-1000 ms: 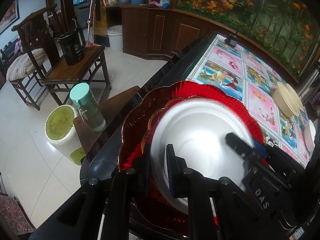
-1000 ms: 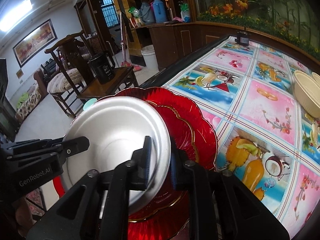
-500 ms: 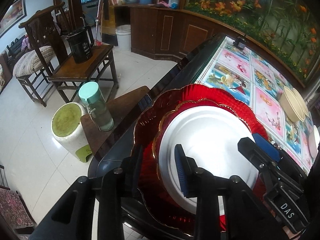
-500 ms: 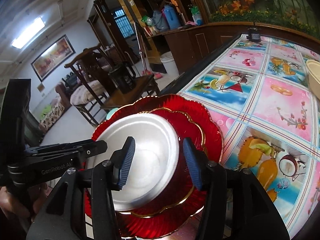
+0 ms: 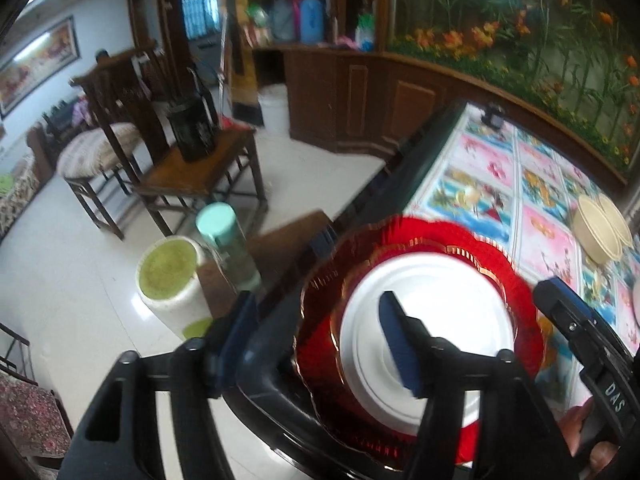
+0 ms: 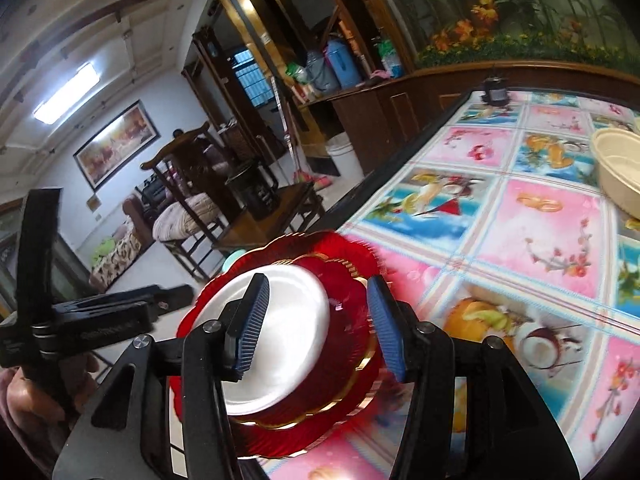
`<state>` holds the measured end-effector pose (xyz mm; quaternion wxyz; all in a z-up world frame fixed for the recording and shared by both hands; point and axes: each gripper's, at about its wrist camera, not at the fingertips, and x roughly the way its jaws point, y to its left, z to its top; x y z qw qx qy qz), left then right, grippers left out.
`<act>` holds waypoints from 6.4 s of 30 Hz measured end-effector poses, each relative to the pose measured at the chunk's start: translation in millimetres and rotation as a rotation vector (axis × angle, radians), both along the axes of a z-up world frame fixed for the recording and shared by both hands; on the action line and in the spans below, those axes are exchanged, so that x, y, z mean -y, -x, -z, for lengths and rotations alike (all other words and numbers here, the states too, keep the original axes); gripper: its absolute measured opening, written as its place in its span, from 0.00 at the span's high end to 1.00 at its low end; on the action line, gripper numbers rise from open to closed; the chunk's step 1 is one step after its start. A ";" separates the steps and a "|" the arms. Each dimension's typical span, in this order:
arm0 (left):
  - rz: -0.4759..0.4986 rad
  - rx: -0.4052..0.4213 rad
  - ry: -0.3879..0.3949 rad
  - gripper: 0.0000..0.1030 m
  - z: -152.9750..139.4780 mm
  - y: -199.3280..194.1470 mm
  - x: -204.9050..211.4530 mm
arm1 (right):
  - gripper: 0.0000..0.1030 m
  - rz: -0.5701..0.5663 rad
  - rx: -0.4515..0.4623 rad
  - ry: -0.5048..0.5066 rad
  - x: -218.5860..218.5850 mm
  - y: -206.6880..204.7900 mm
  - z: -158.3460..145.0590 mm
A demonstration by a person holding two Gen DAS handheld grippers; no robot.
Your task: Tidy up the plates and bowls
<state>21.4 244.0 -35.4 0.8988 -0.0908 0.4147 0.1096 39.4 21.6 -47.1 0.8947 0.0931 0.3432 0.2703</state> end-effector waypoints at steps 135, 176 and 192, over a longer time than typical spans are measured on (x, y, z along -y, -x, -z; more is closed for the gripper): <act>0.224 -0.134 0.306 0.84 -50.0 -108.4 129.4 | 0.92 0.226 -0.270 -0.247 156.0 -104.1 -70.7; 0.070 0.058 0.219 0.84 -35.5 8.5 26.0 | 0.92 0.026 -0.320 -0.137 19.8 -29.7 -36.7; 0.060 0.081 0.172 0.84 -24.9 20.9 16.6 | 0.91 0.006 -0.360 -0.114 3.9 -24.4 -19.6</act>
